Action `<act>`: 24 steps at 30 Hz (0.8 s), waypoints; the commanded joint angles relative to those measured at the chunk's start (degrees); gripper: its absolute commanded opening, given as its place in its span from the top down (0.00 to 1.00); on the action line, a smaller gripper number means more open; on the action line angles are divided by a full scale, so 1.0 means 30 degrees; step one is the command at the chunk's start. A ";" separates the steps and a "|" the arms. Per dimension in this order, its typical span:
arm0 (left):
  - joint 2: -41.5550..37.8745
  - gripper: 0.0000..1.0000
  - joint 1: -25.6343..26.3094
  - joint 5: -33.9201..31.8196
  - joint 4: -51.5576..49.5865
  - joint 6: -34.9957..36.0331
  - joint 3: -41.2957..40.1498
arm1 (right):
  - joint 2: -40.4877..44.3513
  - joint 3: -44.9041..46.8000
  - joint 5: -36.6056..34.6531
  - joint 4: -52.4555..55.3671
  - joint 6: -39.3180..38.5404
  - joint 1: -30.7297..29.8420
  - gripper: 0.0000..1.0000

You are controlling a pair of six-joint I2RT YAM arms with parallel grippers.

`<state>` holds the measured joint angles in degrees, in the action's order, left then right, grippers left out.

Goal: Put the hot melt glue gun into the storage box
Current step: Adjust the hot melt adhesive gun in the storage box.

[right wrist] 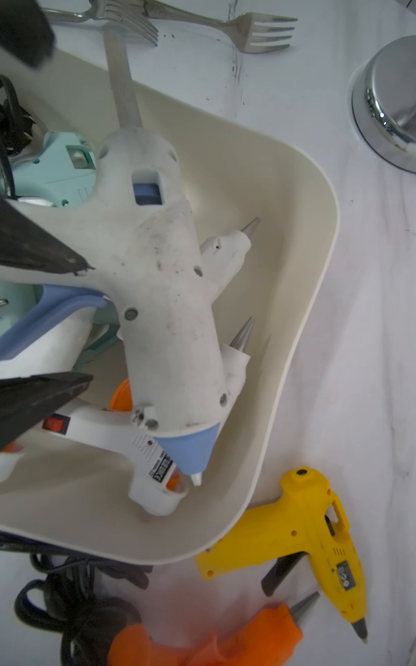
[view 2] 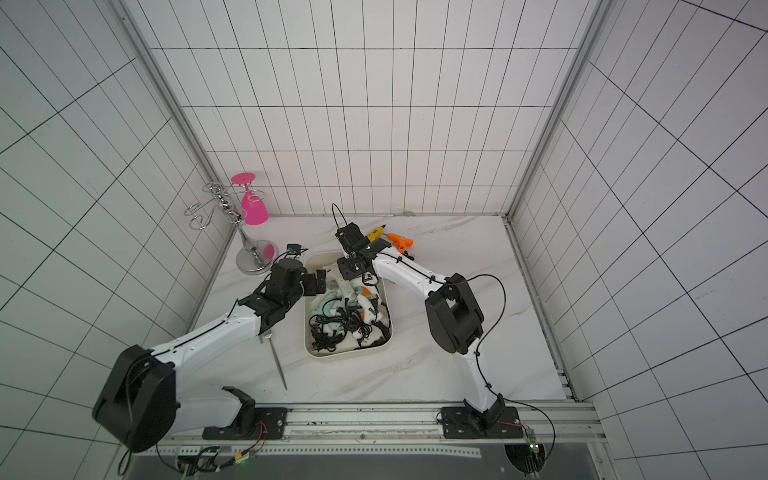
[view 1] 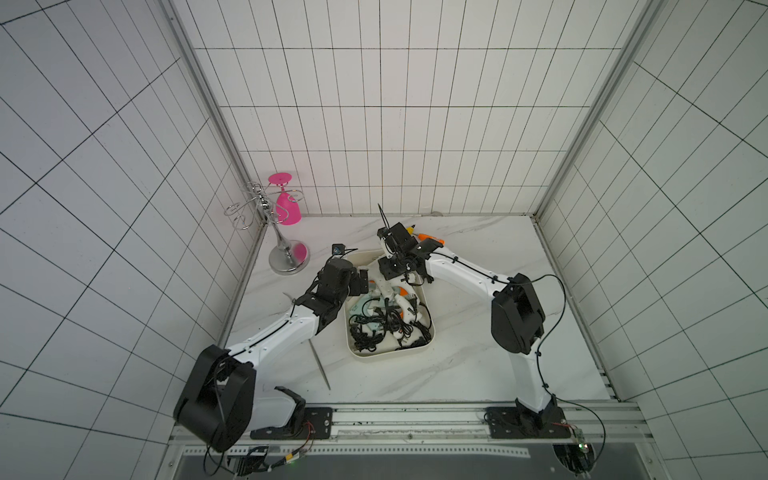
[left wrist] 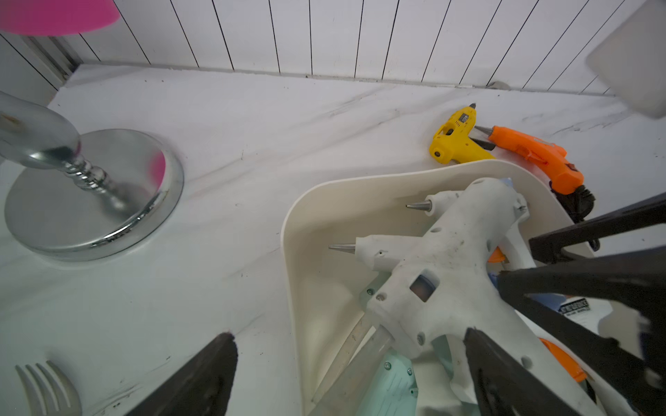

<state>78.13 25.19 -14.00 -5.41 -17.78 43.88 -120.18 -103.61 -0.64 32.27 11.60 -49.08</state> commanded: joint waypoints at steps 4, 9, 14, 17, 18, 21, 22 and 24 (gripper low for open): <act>0.2391 0.04 -0.0486 0.3247 0.0482 -0.0946 0.0928 | 0.1395 0.3009 0.0492 -0.0719 -0.0407 -0.0098 0.54; 0.3027 0.10 -0.0325 0.4616 -0.0301 -0.1698 0.1055 | 0.1867 0.3982 0.0478 -0.0562 -0.1483 0.0163 0.55; 0.2159 0.23 -0.0196 0.5845 -0.1796 -0.2231 0.0642 | 0.2408 0.4094 0.1239 -0.0652 -0.1681 0.1022 0.52; 0.0624 0.24 -0.0109 0.5273 -0.3462 -0.2638 0.0540 | 0.2948 0.3307 0.1533 0.0077 -0.2180 0.1330 0.44; -0.0049 0.24 -0.0113 0.4794 -0.3853 -0.2753 0.0443 | 0.3138 0.3034 0.1546 0.0346 -0.2368 0.1387 0.42; -0.2291 0.18 -0.0218 0.3040 -0.4730 -0.2720 0.0339 | 0.3592 0.2049 0.1696 0.1551 -0.3358 0.1428 0.37; -0.2977 0.14 -0.0294 0.2433 -0.4939 -0.2643 0.0372 | 0.3642 0.1704 0.1802 0.1976 -0.3599 0.1427 0.36; -0.4045 0.10 -0.0485 0.1496 -0.4938 -0.2261 0.0389 | 0.3564 0.1017 0.3150 0.2901 -0.4497 0.1401 0.37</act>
<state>69.73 24.36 -4.56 -17.85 -25.23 44.86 -111.42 -96.18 4.38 35.70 2.59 -44.60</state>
